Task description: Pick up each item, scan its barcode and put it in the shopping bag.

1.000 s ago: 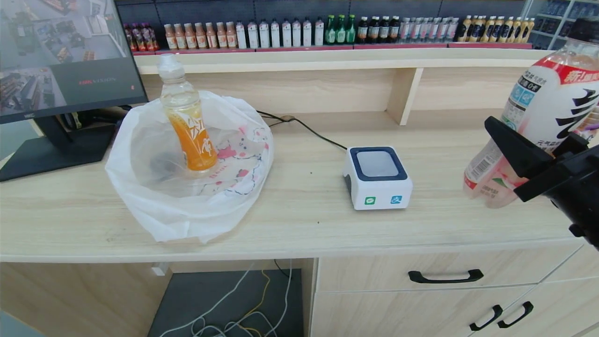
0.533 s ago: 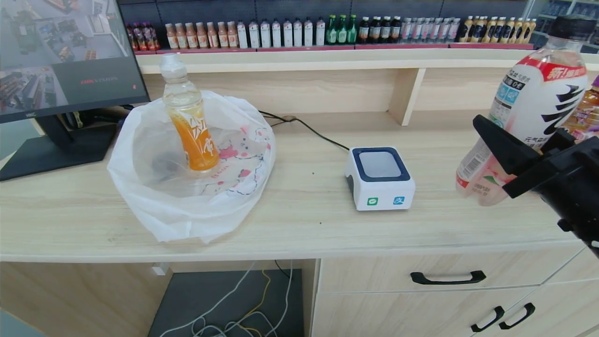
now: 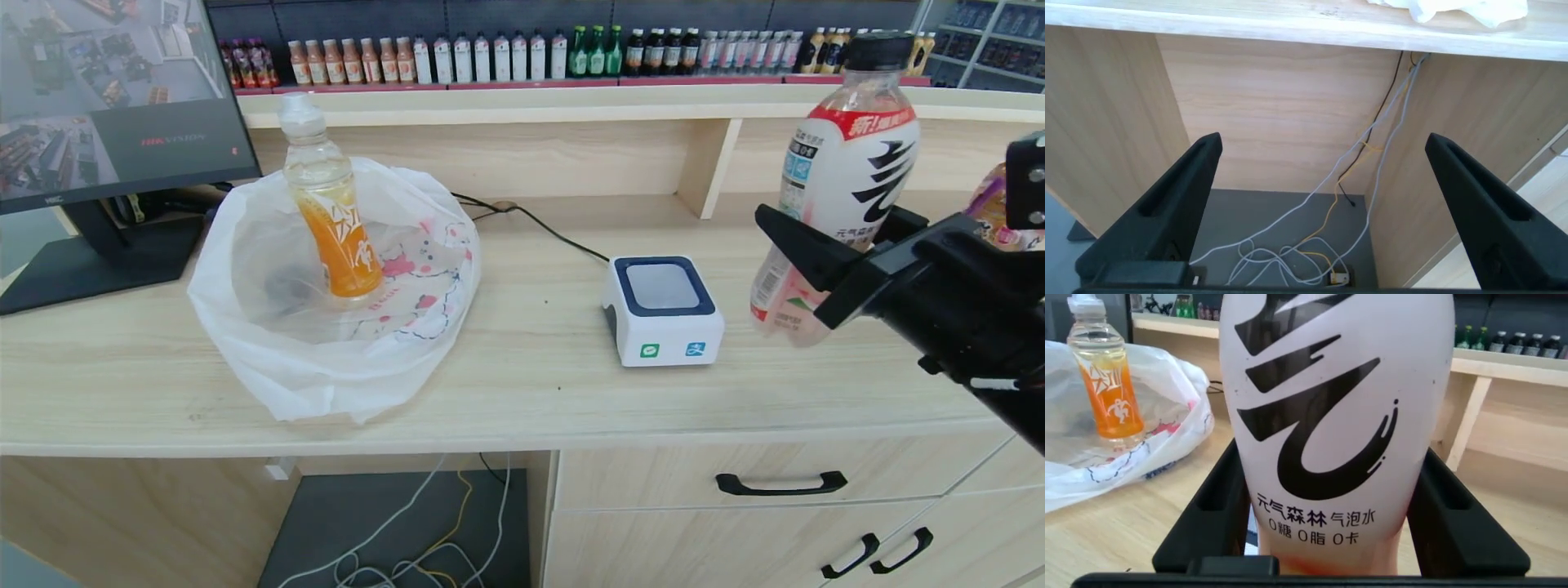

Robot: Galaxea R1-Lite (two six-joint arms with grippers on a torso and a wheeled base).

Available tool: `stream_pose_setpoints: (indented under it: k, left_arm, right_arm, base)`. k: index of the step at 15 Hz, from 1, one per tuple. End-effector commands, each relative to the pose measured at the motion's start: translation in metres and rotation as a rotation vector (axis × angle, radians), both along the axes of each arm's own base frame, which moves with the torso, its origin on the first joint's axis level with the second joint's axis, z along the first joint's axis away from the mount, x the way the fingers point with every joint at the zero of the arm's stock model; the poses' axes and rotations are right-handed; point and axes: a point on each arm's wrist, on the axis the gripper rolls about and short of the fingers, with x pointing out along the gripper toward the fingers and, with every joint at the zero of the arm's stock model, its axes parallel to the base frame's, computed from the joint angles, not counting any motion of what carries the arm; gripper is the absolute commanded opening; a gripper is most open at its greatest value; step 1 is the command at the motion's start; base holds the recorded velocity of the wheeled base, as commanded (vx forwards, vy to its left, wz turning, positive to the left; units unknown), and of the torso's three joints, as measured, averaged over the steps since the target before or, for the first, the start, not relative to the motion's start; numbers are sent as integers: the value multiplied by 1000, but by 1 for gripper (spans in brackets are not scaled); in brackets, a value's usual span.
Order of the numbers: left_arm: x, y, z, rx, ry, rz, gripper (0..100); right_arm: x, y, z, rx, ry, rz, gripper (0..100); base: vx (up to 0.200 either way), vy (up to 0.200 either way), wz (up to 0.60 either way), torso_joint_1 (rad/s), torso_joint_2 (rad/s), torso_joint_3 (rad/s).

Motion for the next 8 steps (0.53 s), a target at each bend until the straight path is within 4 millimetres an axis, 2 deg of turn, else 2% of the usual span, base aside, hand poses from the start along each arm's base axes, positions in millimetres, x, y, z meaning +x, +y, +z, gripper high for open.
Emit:
stream_pose_setpoints:
  k: [1, 6, 8]
  left_arm:
    - [0, 0, 0, 0, 0, 0, 100]
    - [0, 0, 0, 0, 0, 0, 100]
    - [0, 0, 0, 0, 0, 0, 100]
  right_arm:
    - [5, 16, 26, -32, -37, 34, 0]
    - [24, 29, 49, -104, -102, 21, 0]
    - [35, 40, 53, -233, -211, 102, 0]
  base:
    - [0, 0, 0, 0, 0, 0]
    - [0, 0, 0, 0, 0, 0]
    - [0, 0, 0, 0, 0, 0]
